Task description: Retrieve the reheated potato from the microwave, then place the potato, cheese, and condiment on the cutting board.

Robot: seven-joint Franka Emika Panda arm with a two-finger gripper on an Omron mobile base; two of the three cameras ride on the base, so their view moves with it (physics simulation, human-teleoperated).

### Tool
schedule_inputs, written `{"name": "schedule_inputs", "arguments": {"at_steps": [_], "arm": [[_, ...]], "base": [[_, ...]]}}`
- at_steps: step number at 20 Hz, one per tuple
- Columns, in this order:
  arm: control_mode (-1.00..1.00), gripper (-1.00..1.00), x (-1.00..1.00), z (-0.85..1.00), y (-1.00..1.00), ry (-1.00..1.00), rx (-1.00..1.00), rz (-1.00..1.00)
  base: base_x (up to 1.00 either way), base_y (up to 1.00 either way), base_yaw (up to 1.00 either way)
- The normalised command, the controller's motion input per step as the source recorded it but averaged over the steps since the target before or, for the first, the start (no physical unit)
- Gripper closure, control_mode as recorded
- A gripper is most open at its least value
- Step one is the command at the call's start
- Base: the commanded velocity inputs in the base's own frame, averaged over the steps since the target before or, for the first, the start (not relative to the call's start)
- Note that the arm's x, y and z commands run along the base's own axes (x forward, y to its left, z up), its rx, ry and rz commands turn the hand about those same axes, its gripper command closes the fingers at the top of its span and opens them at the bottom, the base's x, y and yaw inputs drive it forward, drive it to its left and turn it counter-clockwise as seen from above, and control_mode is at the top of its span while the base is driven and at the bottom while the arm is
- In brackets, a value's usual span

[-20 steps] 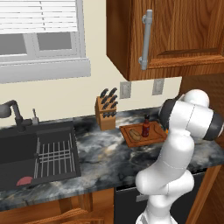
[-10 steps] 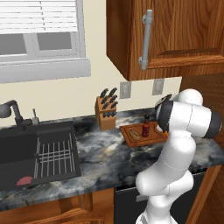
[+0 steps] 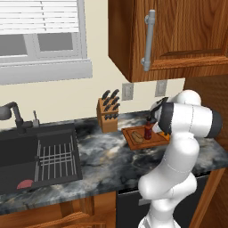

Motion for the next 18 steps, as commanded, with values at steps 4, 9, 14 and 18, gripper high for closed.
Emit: {"name": "schedule_inputs", "arguments": {"at_steps": [4,9,14,18], "arm": [[-1.0,1.0,0.21,-0.12,0.04,-0.01,0.0,0.0],[-1.0,1.0,0.12,-0.11,0.07,0.0,0.0,0.0],[-1.0,1.0,0.0,-0.16,0.0,-0.03,0.0,0.0],[-1.0,1.0,0.0,-0.17,0.0,-0.08,0.0,0.0]], "base": [[0.0,0.0,0.0],[0.0,0.0,0.0],[0.0,0.0,0.0],[0.0,0.0,0.0]]}}
